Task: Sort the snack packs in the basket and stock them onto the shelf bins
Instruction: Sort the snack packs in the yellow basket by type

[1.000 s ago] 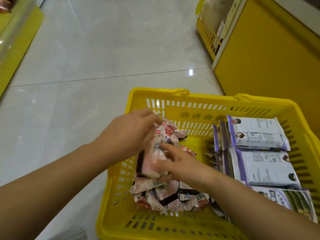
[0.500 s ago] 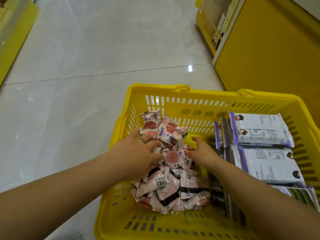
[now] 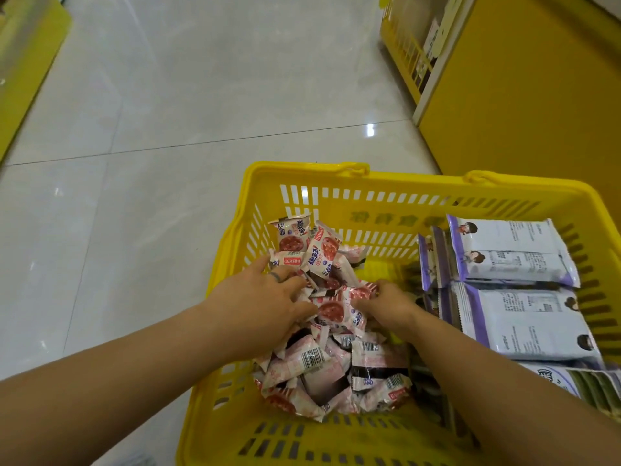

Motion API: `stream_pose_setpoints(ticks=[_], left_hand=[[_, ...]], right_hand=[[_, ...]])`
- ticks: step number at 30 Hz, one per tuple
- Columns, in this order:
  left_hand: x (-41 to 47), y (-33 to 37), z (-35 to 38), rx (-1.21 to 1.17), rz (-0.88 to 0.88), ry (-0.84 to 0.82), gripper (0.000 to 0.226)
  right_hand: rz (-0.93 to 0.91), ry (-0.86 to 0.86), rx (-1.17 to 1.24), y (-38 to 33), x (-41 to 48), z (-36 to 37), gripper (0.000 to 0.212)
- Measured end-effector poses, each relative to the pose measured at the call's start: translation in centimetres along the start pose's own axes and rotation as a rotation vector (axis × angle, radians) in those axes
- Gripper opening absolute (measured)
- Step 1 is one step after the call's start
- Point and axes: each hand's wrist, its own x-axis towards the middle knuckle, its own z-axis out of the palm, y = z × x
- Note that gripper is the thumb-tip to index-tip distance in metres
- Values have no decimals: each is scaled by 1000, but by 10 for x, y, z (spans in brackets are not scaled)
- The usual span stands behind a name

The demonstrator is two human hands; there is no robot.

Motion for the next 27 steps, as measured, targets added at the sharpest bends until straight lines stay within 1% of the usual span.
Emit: stream_pose_setpoints(ticks=[3, 5, 6, 7, 10, 13, 16, 18, 20, 22, 23, 25, 27], left_hand=[[1, 0, -1, -4, -6, -6, 47], [0, 1, -1, -2, -9, -5, 47], [0, 1, -1, -4, -8, -4, 47], [0, 1, -1, -7, -7, -1, 47], [1, 1, 0, -9, -7, 13, 47], [1, 1, 0, -6, -3, 2, 48], [1, 0, 1, -3, -3, 12, 47], [1, 0, 1, -2, -2, 21, 47], [1, 0, 2, 4, 3, 32, 47], [1, 0, 2, 9, 6, 43, 46], [1, 0, 2, 11, 8, 46, 47], [-1, 0, 2, 7, 7, 42, 47], [-2, 1, 1, 13, 15, 54, 46]], right_hand=[[28, -88, 196, -1, -3, 3, 9], [35, -73, 157, 0, -5, 3, 5], [31, -36, 88, 1, -4, 2, 3], [22, 15, 30, 1, -5, -1, 5], [-38, 217, -10, -3, -5, -15, 18], [-204, 365, -43, -13, -16, -28, 26], [-366, 413, -56, -26, -25, -29, 17], [-418, 375, -7, -39, -25, -25, 12], [-434, 230, 10, -54, -24, -16, 12], [-430, 64, -8, -65, -20, -4, 18], [-422, 23, -21, -69, -19, 2, 22], [-407, 22, 20, -74, -17, 11, 22], [-413, 67, 104, -75, -18, 15, 25]])
